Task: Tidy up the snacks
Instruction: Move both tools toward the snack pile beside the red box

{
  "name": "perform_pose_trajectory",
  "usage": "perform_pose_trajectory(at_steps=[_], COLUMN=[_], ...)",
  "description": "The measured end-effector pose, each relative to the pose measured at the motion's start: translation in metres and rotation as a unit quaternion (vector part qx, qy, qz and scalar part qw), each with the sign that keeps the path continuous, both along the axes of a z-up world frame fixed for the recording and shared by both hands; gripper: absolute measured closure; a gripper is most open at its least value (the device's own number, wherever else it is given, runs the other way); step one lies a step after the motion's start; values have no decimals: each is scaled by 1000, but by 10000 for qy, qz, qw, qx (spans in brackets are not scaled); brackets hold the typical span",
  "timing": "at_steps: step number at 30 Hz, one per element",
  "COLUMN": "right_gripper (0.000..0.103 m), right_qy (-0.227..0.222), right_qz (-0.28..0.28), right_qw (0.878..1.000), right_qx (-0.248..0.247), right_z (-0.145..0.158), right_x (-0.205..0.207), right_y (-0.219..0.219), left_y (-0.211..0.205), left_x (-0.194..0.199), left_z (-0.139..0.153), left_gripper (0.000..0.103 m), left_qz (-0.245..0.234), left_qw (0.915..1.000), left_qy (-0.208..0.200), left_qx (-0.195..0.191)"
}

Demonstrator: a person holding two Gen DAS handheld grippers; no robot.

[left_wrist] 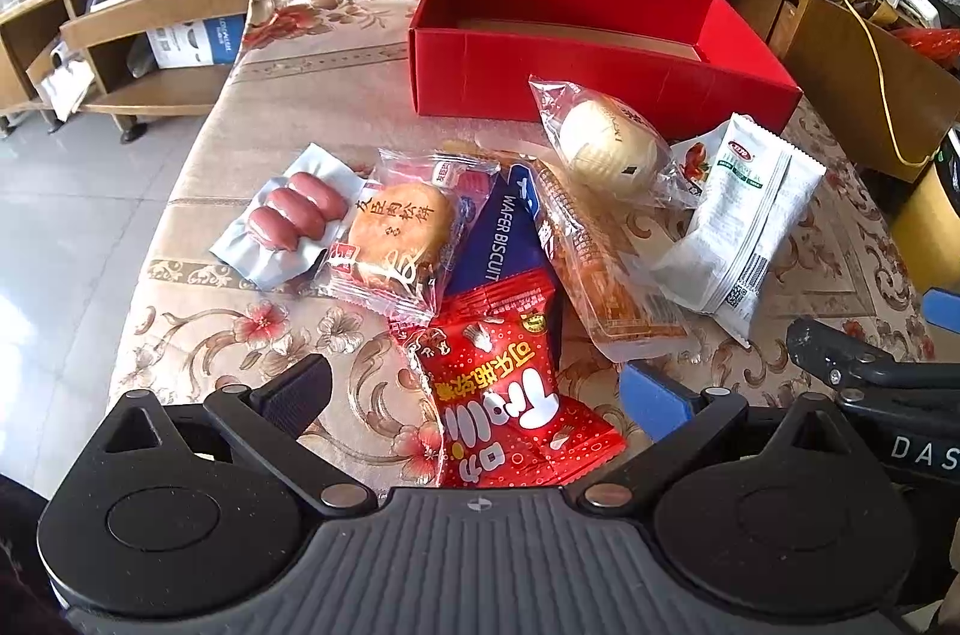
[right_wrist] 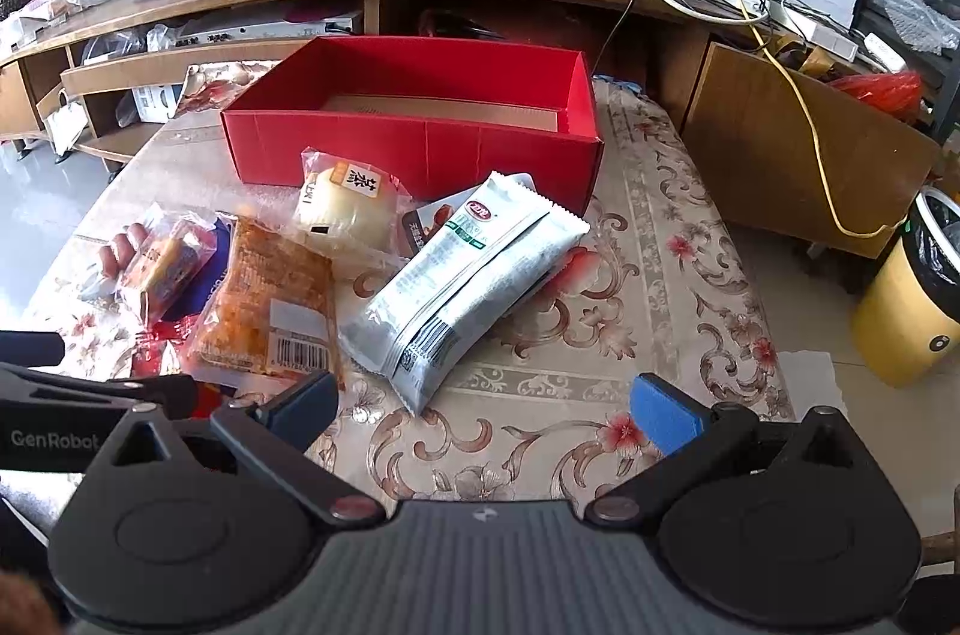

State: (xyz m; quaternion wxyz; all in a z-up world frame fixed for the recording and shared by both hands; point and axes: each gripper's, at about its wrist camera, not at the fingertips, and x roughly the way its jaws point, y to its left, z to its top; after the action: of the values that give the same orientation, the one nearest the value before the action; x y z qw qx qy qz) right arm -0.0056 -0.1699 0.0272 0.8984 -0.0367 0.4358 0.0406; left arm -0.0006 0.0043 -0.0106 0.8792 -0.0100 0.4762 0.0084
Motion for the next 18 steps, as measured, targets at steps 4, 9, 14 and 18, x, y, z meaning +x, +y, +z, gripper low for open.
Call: perform_pose_trajectory(at_steps=[4,9,14,18], right_gripper=[5,5,5,5], right_qy=[5,34,71,96], right_qz=[4,12,29,50], right_qw=[10000,10000,10000,9999], right_qx=[7,3,-17,-35], right_z=[-1,-2,-3,-3], right_x=[0,0,1,1], right_y=[0,0,2,3], left_y=[0,-1,-1,0], left_x=[-1,-1,-2,-2], left_z=[0,0,-1,-1], left_gripper=[0,1,1,1], left_qz=[-2,-13,-28,-12], left_qw=[10000,9999,9998,9998], left_qy=[-23,-30,-35,-23], left_qx=[32,95,179,196])
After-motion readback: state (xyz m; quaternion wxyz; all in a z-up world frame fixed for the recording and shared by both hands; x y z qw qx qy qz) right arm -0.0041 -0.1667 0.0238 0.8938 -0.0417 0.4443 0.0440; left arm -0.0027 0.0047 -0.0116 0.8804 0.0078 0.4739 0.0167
